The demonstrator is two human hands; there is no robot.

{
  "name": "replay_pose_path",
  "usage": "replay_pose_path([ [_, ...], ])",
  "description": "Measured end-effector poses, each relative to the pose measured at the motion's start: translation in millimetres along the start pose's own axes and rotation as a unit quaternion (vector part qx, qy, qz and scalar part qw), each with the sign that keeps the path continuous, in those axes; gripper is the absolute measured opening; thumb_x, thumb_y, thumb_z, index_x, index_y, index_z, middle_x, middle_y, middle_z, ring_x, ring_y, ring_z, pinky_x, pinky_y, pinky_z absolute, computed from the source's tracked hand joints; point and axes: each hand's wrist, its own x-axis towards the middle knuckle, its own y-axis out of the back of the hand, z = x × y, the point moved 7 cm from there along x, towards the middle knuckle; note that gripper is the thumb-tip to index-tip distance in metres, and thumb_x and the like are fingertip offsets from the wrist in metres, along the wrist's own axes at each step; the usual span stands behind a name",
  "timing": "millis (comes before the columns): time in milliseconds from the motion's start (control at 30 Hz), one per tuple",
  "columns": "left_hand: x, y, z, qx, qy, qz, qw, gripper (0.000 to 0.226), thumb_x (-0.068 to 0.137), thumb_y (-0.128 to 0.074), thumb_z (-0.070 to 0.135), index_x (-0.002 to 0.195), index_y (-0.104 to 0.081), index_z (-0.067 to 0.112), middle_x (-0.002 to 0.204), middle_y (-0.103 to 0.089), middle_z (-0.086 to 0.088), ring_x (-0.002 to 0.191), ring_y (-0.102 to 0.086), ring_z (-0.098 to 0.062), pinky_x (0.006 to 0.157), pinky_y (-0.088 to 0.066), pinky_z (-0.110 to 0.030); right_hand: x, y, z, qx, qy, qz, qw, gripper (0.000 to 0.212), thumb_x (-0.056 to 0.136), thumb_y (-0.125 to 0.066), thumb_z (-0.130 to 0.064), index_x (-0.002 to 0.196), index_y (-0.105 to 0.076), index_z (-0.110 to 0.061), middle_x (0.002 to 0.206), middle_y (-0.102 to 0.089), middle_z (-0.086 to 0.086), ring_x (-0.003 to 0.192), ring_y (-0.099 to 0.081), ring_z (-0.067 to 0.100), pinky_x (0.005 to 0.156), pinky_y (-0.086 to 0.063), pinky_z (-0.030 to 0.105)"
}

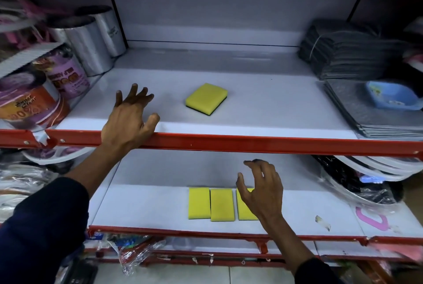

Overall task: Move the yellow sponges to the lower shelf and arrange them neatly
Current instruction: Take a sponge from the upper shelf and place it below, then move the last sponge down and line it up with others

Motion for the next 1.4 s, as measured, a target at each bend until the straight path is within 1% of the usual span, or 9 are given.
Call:
replay_pose_path([
  [233, -1.1, 1.0, 3.9, -0.001, -0.007, -0.002, 1.0, 0.077, 0.081, -0.025, 0.049, 0.141, -0.047, 0.006, 0.155, -0.04, -0.015, 0.152, -0.018, -0.025, 0.124, -0.006, -0.053, 61.3, 81.2, -82.4, 0.019, 0.131, 0.152, 0.98, 0.018, 0.085, -0.062, -0.026, 0.096, -0.07, -0.015, 0.089, -0.07, 0.004, 0.079, -0.057, 0.023, 0.065, -0.045, 0.035],
  [467, -2.0, 0.9, 2.4, -0.003, 0.004, -0.003, 1.0, 0.078, 0.08, -0.026, 0.05, 0.142, -0.047, 0.008, 0.156, -0.039, -0.013, 0.153, -0.017, -0.025, 0.125, -0.008, -0.054, 141.7, 48.0, -122.4, -0.028, 0.052, 0.016, 0.998, 0.05, 0.081, -0.055, -0.052, 0.122, -0.054, -0.024, 0.127, -0.053, 0.003, 0.113, -0.047, 0.028, 0.084, -0.043, 0.04],
  [633, -0.9, 1.3, 0.1, -0.011, 0.015, -0.002, 1.0, 0.077, 0.08, -0.027, 0.05, 0.143, -0.045, 0.01, 0.158, -0.037, -0.011, 0.153, -0.015, -0.021, 0.126, -0.006, -0.051, 183.8, -18.9, -128.2, -0.046, 0.03, -0.166, 0.985, 0.081, 0.078, -0.058, -0.066, 0.145, -0.03, -0.029, 0.153, -0.031, 0.008, 0.139, -0.027, 0.034, 0.108, -0.032, 0.05],
  [733, -1.0, 2.5, -0.3, -0.014, 0.015, 0.002, 1.0, 0.077, 0.079, -0.027, 0.05, 0.143, -0.046, 0.009, 0.157, -0.038, -0.011, 0.153, -0.017, -0.022, 0.126, -0.007, -0.051, 196.2, -46.7, -123.6, -0.076, 0.027, -0.252, 0.964, 0.092, 0.075, -0.058, -0.073, 0.149, -0.017, -0.036, 0.16, -0.017, 0.011, 0.145, -0.014, 0.037, 0.116, -0.022, 0.054],
  [800, -0.6, 2.7, -1.0, -0.013, 0.015, 0.002, 1.0, 0.077, 0.08, -0.027, 0.049, 0.143, -0.045, 0.01, 0.158, -0.037, -0.01, 0.153, -0.016, -0.022, 0.126, -0.007, -0.051, 200.0, -55.7, -118.7, -0.093, 0.034, -0.277, 0.956, 0.093, 0.076, -0.057, -0.074, 0.149, -0.014, -0.037, 0.157, -0.021, 0.014, 0.141, -0.019, 0.038, 0.112, -0.025, 0.054],
  [900, -0.2, 1.7, -2.8, -0.015, 0.017, 0.001, 1.0, 0.077, 0.08, -0.027, 0.051, 0.144, -0.044, 0.013, 0.159, -0.035, -0.008, 0.153, -0.014, -0.019, 0.126, -0.005, -0.051, 204.1, -49.4, -116.9, -0.081, 0.049, -0.265, 0.96, 0.092, 0.075, -0.059, -0.073, 0.149, -0.019, -0.034, 0.145, -0.037, 0.013, 0.129, -0.03, 0.036, 0.102, -0.031, 0.05],
  [1033, 0.4, 1.7, -3.4, -0.02, 0.019, 0.003, 1.0, 0.076, 0.08, -0.026, 0.051, 0.144, -0.045, 0.014, 0.159, -0.035, -0.006, 0.153, -0.013, -0.018, 0.127, -0.004, -0.05, 195.1, -8.4, -126.7, -0.048, 0.109, -0.19, 0.974, 0.089, 0.075, -0.062, -0.07, 0.147, -0.022, -0.035, 0.141, -0.037, 0.006, 0.125, -0.033, 0.032, 0.098, -0.036, 0.047],
  [1167, -0.2, 2.2, -2.8, -0.018, 0.016, 0.004, 1.0, 0.076, 0.08, -0.026, 0.051, 0.144, -0.045, 0.012, 0.158, -0.036, -0.008, 0.153, -0.013, -0.019, 0.126, -0.003, -0.05, 161.9, 49.8, -132.2, -0.016, 0.206, -0.11, 0.972, 0.088, 0.076, -0.064, -0.068, 0.147, -0.023, -0.037, 0.146, -0.034, 0.004, 0.131, -0.033, 0.028, 0.105, -0.035, 0.044],
  [1400, -0.6, 3.4, -0.9, -0.008, 0.001, 0.003, 1.0, 0.079, 0.08, -0.025, 0.051, 0.143, -0.046, 0.008, 0.157, -0.038, -0.012, 0.153, -0.017, -0.023, 0.125, -0.005, -0.051, 79.4, 97.6, -80.9, -0.018, 0.329, -0.112, 0.937, 0.088, 0.072, -0.071, -0.063, 0.144, -0.041, -0.021, 0.146, -0.043, 0.016, 0.135, -0.039, 0.033, 0.11, -0.031, 0.046],
])
